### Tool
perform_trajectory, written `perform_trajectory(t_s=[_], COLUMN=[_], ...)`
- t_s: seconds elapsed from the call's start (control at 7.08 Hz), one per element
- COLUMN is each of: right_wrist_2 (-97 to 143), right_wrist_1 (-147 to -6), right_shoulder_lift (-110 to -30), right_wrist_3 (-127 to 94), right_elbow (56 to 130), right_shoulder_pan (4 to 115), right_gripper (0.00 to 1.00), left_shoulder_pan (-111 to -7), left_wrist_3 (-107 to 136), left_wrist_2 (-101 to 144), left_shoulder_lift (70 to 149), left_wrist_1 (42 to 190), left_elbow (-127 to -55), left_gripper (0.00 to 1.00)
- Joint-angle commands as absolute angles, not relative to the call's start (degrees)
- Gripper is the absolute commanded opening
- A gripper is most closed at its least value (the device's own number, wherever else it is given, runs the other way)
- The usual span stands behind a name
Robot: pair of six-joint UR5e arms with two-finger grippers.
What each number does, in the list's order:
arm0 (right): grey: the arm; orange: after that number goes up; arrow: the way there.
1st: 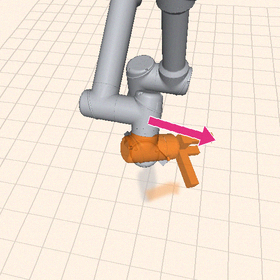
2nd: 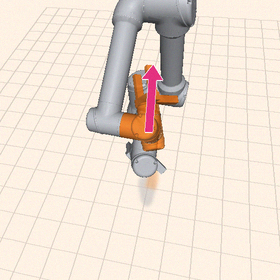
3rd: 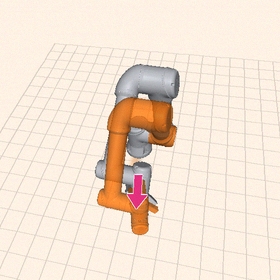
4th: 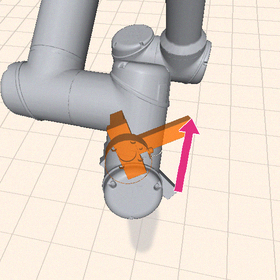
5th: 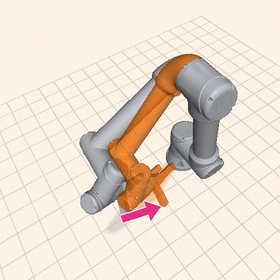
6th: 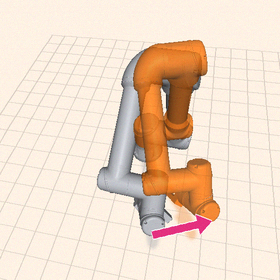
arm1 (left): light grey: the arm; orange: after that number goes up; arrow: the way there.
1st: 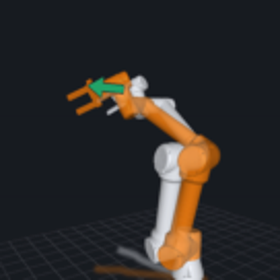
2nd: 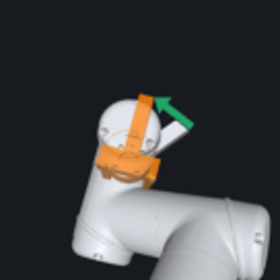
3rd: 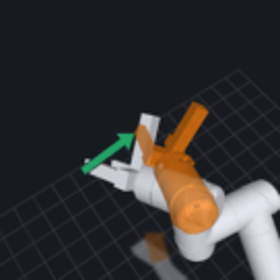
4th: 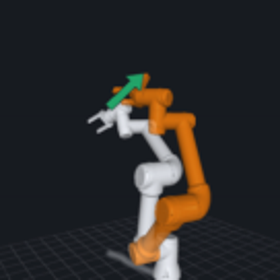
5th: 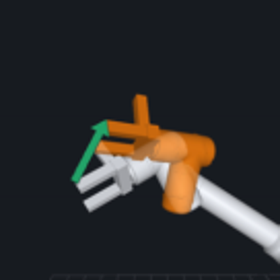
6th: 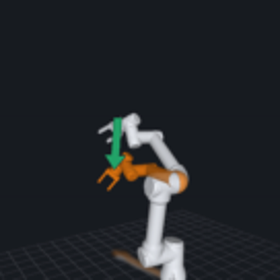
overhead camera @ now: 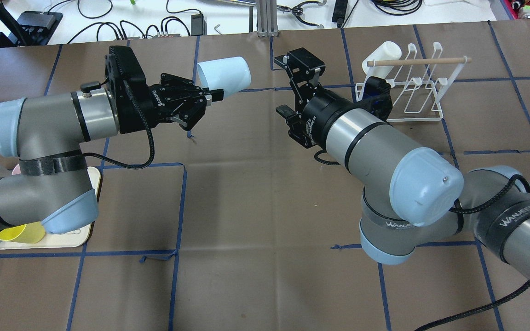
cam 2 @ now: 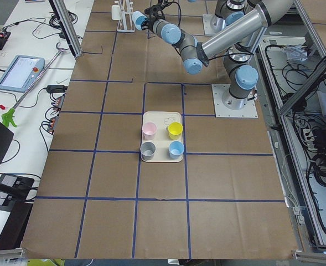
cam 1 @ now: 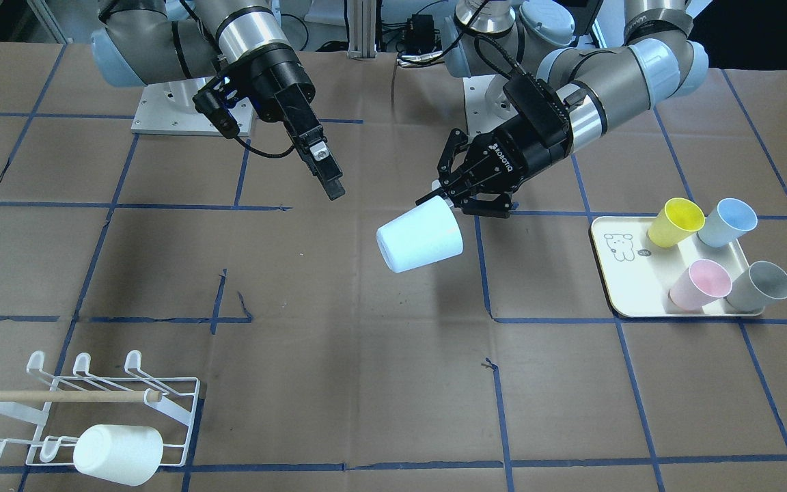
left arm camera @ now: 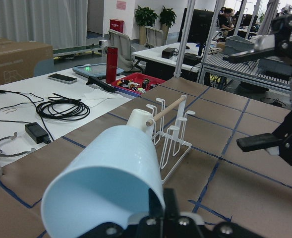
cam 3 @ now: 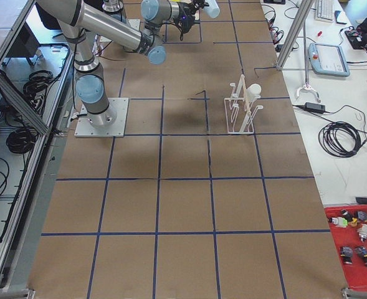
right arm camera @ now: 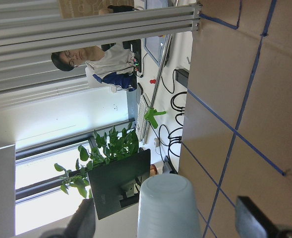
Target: Transfer IKEA cup to right arm and place on rack
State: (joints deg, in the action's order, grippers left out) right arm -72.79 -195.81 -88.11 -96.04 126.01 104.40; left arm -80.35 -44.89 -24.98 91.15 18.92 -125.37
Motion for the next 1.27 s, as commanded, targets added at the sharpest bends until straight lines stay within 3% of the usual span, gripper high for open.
perform_trajectory(t_s=[0.0, 1.13], right_wrist_2=[-73.21, -74.09], right_wrist_1=[-191.55, -189.05], right_shoulder_lift=[-87.80, -80.08], right_wrist_3=[-96.06, -98.09], right_elbow=[124.90, 116.55], right_shoulder_pan=[104.94, 108.19], right_gripper=[0.99, 0.99], left_shoulder_pan=[-81.82, -81.91], left_wrist_3=[-44.74, -44.56], left_wrist_2=[-25.05, -25.05], left_shoulder_lift=[90.97, 91.32], left_wrist_1=[18.90, 18.90], left_elbow=[-125.42, -125.42], left_gripper=[0.04, 0.04])
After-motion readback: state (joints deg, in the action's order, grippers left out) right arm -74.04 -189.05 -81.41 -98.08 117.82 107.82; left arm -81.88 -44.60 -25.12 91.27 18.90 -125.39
